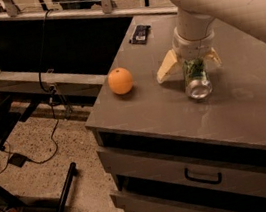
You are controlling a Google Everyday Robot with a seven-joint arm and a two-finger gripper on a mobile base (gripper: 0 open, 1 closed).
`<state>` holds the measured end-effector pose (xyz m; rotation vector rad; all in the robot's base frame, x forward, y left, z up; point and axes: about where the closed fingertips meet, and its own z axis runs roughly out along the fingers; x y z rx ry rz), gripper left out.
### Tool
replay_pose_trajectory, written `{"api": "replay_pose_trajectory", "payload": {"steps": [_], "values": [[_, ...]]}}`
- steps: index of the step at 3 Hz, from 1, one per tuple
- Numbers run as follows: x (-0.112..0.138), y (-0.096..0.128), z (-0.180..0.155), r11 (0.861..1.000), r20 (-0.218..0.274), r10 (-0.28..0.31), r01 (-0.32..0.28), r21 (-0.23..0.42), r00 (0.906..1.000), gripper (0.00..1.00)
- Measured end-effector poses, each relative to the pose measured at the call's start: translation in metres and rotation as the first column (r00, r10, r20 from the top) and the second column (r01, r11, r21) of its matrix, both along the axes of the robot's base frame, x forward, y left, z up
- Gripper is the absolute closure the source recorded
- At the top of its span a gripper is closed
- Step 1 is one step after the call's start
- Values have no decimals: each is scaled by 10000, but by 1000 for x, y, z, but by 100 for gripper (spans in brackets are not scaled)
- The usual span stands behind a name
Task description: Place green can upright
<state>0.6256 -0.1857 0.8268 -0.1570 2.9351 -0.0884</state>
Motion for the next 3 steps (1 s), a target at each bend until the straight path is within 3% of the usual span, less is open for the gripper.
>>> {"api": "replay_pose_trajectory", "payload": {"steps": [2, 3], "values": [[0, 0, -1, 10000, -30, 14, -15, -9, 10000, 56], [0, 0, 8, 10000, -27, 15, -15, -9, 10000, 86]]}}
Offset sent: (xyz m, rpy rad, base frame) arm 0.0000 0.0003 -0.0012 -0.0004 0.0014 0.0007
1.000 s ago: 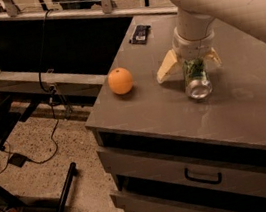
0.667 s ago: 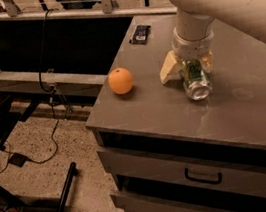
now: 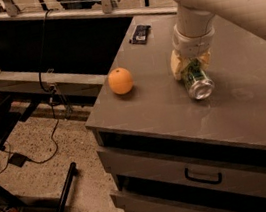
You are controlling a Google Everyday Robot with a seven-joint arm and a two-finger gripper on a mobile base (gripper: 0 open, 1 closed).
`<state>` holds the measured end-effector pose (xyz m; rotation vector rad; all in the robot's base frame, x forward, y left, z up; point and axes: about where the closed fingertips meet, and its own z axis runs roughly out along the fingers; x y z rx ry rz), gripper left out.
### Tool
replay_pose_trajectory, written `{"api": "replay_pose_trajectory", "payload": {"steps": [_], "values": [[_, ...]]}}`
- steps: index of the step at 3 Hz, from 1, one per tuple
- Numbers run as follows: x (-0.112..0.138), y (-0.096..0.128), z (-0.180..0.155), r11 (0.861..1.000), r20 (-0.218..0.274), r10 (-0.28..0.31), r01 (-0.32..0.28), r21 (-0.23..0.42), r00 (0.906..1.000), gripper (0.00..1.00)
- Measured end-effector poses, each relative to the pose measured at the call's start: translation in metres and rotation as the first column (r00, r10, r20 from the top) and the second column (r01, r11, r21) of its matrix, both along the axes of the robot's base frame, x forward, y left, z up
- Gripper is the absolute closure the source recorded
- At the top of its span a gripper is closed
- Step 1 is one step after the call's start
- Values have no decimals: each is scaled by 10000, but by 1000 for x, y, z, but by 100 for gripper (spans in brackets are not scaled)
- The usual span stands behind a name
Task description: Place green can upright
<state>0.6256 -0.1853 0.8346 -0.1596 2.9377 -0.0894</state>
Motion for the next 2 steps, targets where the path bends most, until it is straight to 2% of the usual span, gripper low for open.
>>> {"api": "replay_pose_trajectory", "payload": {"steps": [1, 2], "values": [[0, 0, 0, 10000, 0, 0, 0, 0, 10000, 100], [-9, 0, 30, 9948, 816, 845, -888, 497, 9931, 100]]}}
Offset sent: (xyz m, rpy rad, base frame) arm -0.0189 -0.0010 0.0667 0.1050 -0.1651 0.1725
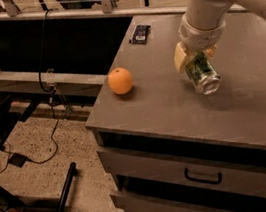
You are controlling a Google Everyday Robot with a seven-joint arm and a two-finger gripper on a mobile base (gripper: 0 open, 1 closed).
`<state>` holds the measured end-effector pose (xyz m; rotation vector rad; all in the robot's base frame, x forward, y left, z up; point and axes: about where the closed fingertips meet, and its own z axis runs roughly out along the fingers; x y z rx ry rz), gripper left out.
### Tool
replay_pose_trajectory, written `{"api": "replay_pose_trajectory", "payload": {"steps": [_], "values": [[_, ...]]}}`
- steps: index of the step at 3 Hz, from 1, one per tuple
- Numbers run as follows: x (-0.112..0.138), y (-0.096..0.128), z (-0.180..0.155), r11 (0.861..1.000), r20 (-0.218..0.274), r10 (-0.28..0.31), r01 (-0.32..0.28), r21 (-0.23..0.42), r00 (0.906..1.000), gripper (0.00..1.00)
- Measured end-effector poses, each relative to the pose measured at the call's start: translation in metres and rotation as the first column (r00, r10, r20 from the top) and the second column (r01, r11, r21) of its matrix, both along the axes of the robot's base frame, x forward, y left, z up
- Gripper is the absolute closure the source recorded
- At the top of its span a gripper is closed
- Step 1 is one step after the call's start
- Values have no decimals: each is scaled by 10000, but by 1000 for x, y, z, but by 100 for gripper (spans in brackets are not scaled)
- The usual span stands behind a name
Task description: Place green can upright
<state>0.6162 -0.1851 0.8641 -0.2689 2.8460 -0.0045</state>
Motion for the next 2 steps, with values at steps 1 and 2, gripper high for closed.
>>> {"api": "replay_pose_trajectory", "payload": {"steps": [1, 2], "values": [[-11, 1, 26, 9958, 773, 769, -804, 432, 9940, 100], [-20, 2, 39, 9914, 1664, 1191, -1265, 344, 9788, 100]]}}
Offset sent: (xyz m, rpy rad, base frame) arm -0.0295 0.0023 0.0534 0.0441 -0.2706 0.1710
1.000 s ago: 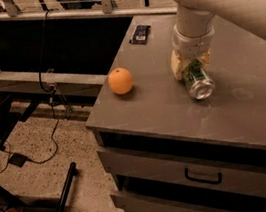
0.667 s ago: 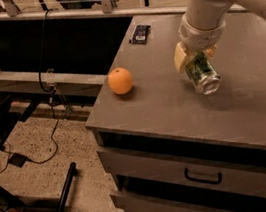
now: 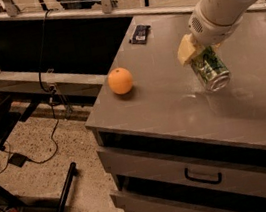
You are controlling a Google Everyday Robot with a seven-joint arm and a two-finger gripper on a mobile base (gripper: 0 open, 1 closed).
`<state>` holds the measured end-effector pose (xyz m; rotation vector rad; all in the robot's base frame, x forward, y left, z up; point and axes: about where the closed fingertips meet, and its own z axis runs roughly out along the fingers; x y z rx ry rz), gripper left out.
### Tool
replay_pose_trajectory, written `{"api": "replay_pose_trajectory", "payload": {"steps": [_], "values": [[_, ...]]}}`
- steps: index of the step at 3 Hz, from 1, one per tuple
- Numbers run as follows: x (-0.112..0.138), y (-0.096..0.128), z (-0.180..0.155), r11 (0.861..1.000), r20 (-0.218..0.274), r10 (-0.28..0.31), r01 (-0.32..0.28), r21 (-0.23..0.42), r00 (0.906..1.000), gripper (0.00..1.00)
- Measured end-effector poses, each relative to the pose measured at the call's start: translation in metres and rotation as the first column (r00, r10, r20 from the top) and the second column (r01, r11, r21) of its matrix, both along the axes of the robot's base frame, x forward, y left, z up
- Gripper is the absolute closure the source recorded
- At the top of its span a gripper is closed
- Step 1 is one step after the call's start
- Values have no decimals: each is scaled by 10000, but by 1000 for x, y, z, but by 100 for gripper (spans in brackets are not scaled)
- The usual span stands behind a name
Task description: Place green can upright
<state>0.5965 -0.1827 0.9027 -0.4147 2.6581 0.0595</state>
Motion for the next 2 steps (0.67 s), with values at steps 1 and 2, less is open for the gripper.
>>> {"api": "replay_pose_trajectory", "payload": {"steps": [1, 2], "values": [[0, 1, 2, 10000, 166, 42, -42, 19, 9999, 100], [1, -1, 5, 9996, 257, 179, -184, 220, 9995, 100]]}}
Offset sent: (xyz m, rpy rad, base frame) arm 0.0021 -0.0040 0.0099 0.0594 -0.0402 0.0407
